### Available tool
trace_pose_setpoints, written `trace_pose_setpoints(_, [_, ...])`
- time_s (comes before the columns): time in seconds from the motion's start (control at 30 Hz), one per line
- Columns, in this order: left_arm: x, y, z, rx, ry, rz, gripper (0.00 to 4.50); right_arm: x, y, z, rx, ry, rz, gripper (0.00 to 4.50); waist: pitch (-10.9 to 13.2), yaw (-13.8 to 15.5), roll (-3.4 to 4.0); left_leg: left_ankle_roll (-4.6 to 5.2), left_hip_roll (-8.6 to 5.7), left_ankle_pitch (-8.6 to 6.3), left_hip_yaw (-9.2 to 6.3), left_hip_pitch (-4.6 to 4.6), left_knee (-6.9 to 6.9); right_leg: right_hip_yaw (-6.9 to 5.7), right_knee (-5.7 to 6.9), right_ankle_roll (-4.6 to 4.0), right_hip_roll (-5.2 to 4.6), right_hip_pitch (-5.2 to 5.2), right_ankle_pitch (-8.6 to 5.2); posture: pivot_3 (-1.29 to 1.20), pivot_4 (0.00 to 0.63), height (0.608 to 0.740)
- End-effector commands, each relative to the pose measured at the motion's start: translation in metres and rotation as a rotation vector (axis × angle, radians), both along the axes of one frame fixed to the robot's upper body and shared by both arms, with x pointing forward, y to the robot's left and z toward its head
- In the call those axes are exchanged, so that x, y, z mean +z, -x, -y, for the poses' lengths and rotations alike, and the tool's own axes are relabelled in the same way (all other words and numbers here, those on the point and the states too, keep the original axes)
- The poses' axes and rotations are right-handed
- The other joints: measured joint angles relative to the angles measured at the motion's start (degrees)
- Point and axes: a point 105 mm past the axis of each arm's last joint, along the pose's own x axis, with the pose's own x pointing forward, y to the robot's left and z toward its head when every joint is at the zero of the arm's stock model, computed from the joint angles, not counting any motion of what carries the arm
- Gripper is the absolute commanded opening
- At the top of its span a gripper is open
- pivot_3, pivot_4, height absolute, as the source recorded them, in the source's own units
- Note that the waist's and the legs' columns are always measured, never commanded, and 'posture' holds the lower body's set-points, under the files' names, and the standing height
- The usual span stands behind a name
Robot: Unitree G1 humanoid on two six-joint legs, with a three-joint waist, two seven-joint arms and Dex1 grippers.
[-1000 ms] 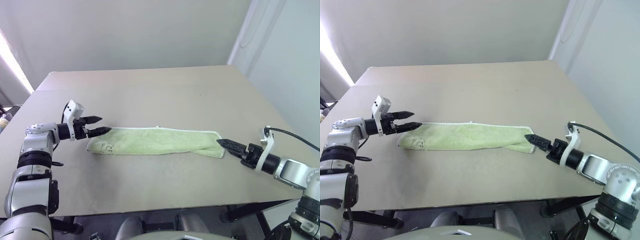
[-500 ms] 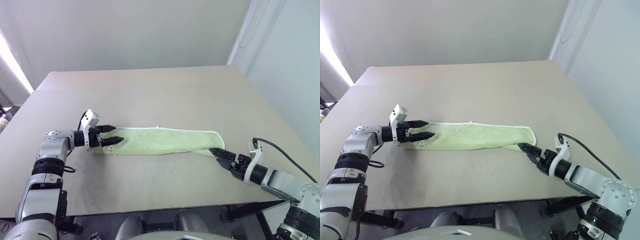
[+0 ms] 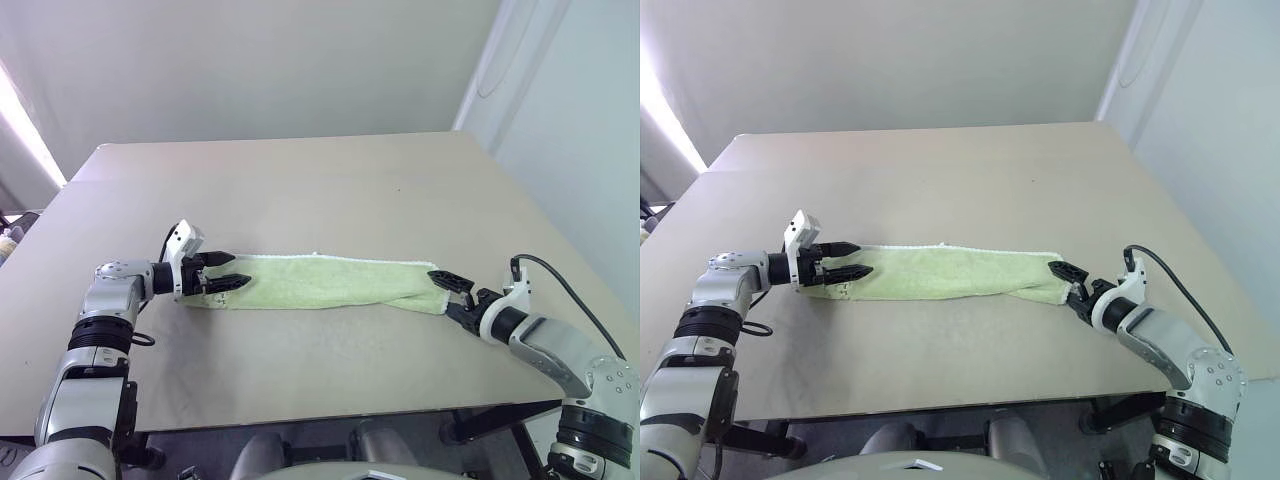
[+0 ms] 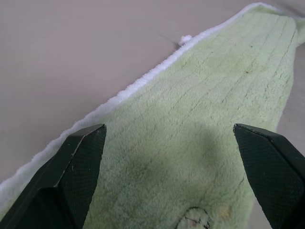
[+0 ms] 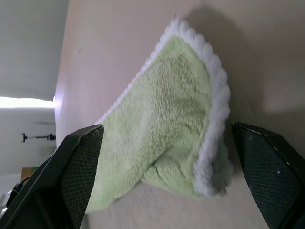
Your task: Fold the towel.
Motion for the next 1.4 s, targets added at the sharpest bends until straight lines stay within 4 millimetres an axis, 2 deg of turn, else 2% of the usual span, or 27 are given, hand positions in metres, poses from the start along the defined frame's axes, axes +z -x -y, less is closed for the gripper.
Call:
trace_pose_setpoints(0.03, [0.011,-0.005,0.001,-0.007,-0.002,0.047,4.50,0.006,0.001,-0.013,0.050,-0.015,0.003,4.48,0.00,-0.19,0.00,0.00,0.01,0.00,0.00,0.00,0.00,0.00,0.00,0.00,0.00,0.00,0.00,0.00,0.000,0.740])
trace_pose_setpoints(0.23, [0.008,-0.004,-0.003,0.007,-0.023,0.042,4.50,-0.010,0.014,-0.026,0.109,-0.026,-0.086,4.48,-0.01,-0.84,-0.01,0.03,0.20,-0.02,-0.01,0.01,-0.03,0.03,0.00,-0.02,0.19,0.00,-0.01,0.00,0.000,0.740])
trace_pose_setpoints(0.47, [0.006,-0.004,-0.006,0.020,-0.033,0.039,4.50,-0.012,0.016,-0.021,0.100,-0.013,-0.106,4.48,-0.02,-0.89,-0.03,0.12,0.35,-0.07,-0.03,0.04,-0.08,0.05,0.01,-0.12,0.42,0.00,0.00,0.00,0.000,0.740])
trace_pose_setpoints(0.7, [0.004,-0.003,-0.006,0.020,-0.035,0.036,4.50,-0.019,0.028,-0.019,0.124,0.000,-0.128,4.48,-0.09,-0.52,-0.14,0.14,0.35,-0.08,-0.04,0.01,-0.08,0.06,-0.07,-0.13,0.41,-0.01,0.00,0.00,0.000,0.740])
trace_pose_setpoints(0.97, [0.005,-0.003,-0.005,0.022,-0.018,0.034,4.50,-0.028,0.025,-0.032,0.125,-0.047,-0.159,4.48,-0.21,-0.83,-0.34,0.25,0.43,-0.14,-0.03,0.03,-0.09,0.06,-0.10,-0.16,0.43,-0.01,0.00,0.00,0.000,0.740])
trace_pose_setpoints(1.07, [0.003,-0.003,-0.005,0.021,-0.023,0.031,4.50,-0.027,0.016,-0.040,0.129,-0.071,-0.155,3.91,-0.30,-1.11,-0.47,0.25,0.52,-0.15,0.02,0.04,-0.11,0.08,-0.10,-0.24,0.51,-0.01,0.04,0.00,0.000,0.740])
trace_pose_setpoints(1.2, [0.004,-0.004,-0.005,0.023,-0.024,0.033,4.50,-0.025,0.008,-0.048,0.139,-0.082,-0.142,2.47,-0.30,-1.44,-0.48,0.25,0.90,-0.15,0.22,0.03,-0.11,0.22,-0.10,-0.51,0.77,0.01,0.21,0.00,0.000,0.740])
trace_pose_setpoints(1.4, [0.006,-0.005,-0.005,0.030,-0.022,0.039,4.50,-0.022,-0.002,-0.043,0.106,-0.074,-0.126,0.24,-0.26,-1.65,-0.42,0.25,1.31,-0.15,0.21,0.06,-0.11,0.21,-0.08,-0.83,1.32,-0.11,0.39,0.00,0.000,0.740])
